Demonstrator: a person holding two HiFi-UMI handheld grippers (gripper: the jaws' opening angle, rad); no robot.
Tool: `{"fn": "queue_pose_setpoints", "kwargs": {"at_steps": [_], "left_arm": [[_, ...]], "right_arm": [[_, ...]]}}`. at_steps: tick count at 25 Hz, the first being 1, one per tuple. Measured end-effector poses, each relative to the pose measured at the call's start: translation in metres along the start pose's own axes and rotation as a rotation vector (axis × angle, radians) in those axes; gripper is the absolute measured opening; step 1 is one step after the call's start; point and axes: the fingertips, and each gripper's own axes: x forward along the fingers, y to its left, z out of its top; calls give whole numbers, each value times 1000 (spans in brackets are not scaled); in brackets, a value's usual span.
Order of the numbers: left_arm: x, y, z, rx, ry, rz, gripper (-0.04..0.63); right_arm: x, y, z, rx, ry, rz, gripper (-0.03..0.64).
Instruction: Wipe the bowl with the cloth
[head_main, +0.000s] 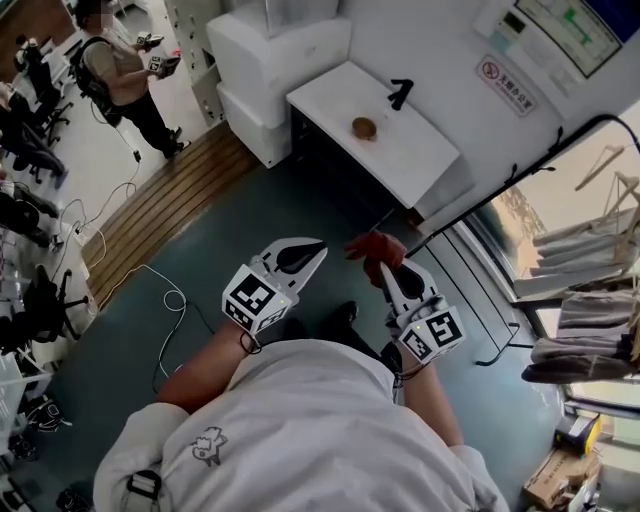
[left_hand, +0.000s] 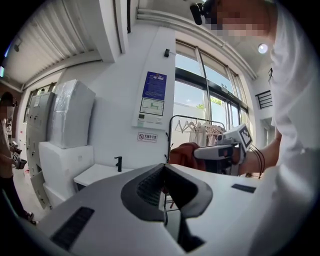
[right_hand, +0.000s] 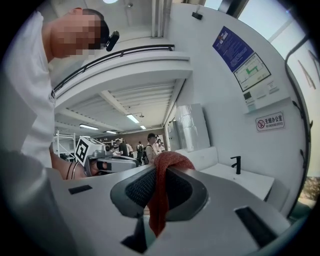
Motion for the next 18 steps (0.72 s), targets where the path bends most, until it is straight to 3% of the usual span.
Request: {"fn": "queue_pose_setpoints", "kwargs": {"at_steps": [7, 18], "left_arm": [[47, 35, 1, -37, 13, -7, 14], [171, 118, 30, -75, -16, 90, 14]], "right_arm": [[40, -50, -1, 17, 10, 58, 52], [97, -197, 42, 21, -3, 169, 52]]}}
